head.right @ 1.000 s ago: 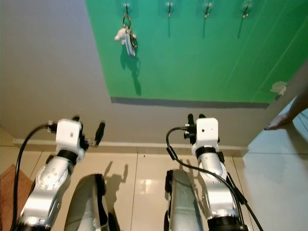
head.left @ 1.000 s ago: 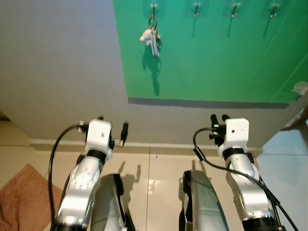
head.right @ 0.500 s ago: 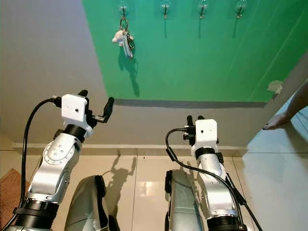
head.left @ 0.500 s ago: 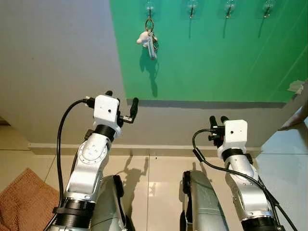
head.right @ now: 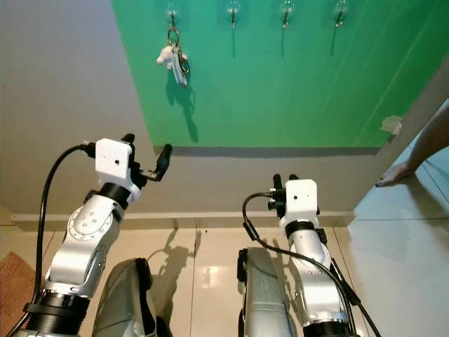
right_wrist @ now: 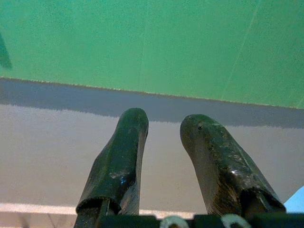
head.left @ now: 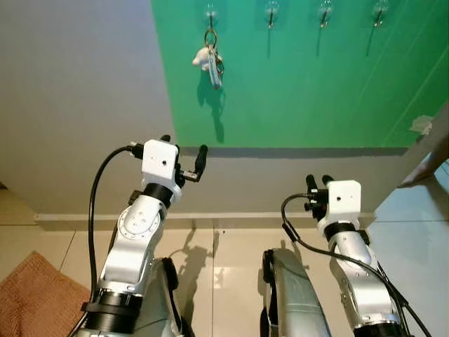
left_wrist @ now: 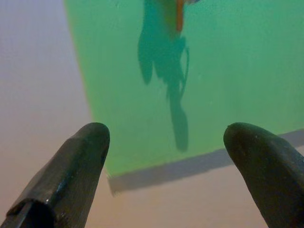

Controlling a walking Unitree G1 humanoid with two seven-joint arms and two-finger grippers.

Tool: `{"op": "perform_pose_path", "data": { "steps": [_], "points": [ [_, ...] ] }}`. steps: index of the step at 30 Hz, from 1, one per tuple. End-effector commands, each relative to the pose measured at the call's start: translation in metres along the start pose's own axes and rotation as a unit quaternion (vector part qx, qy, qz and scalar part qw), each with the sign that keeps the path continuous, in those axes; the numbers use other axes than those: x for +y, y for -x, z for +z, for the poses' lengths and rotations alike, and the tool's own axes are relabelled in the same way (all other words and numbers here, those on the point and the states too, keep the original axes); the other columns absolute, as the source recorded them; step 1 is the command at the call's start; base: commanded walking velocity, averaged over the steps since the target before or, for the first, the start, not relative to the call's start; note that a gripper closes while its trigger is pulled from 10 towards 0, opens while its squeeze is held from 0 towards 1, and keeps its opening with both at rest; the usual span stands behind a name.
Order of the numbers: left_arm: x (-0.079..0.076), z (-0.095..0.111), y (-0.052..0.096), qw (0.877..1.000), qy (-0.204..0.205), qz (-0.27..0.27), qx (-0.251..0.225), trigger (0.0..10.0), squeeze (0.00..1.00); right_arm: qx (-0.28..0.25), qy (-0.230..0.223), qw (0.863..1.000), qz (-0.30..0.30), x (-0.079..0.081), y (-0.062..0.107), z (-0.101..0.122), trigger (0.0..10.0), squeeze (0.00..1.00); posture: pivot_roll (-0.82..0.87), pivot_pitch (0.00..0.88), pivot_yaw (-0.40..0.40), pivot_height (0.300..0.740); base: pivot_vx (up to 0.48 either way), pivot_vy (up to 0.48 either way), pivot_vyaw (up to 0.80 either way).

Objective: Setting the table

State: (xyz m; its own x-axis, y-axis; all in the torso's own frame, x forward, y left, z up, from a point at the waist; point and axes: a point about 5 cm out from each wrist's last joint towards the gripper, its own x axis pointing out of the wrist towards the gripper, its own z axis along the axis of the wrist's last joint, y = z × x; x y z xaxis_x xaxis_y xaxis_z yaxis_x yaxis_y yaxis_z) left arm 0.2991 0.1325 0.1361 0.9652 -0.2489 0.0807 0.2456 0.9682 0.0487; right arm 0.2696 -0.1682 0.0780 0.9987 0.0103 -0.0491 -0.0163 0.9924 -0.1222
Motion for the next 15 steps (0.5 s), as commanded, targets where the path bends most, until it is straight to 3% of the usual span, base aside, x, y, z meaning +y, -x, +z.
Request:
{"op": "perform_pose_path", "data": {
  "steps": [1,7,15],
  "points": [
    [0.0020,0.0072,-0.0028,1.000,0.019,0.007,-0.004,10.0,0.00,-0.014,0.000,1.000,0.003,0.0005,-0.0012,0.0063,10.0,0.00,-0.16,0.038,0.019,0.586,0.000,0.000,0.00],
    [-0.0002,0.0106,-0.0066,1.000,-0.007,-0.004,-0.014,10.0,0.00,-0.011,0.001,1.000,0.004,-0.0024,-0.0003,0.0046,10.0,0.00,-0.16,0.043,0.018,0.614,0.000,0.000,0.00],
    [-0.0005,0.0099,-0.0048,1.000,0.006,-0.001,-0.007,10.0,0.00,-0.008,0.005,1.000,0.002,-0.0045,-0.0004,0.0046,10.0,0.00,-0.17,0.054,0.023,0.662,0.000,0.000,0.00]
  ]
}}
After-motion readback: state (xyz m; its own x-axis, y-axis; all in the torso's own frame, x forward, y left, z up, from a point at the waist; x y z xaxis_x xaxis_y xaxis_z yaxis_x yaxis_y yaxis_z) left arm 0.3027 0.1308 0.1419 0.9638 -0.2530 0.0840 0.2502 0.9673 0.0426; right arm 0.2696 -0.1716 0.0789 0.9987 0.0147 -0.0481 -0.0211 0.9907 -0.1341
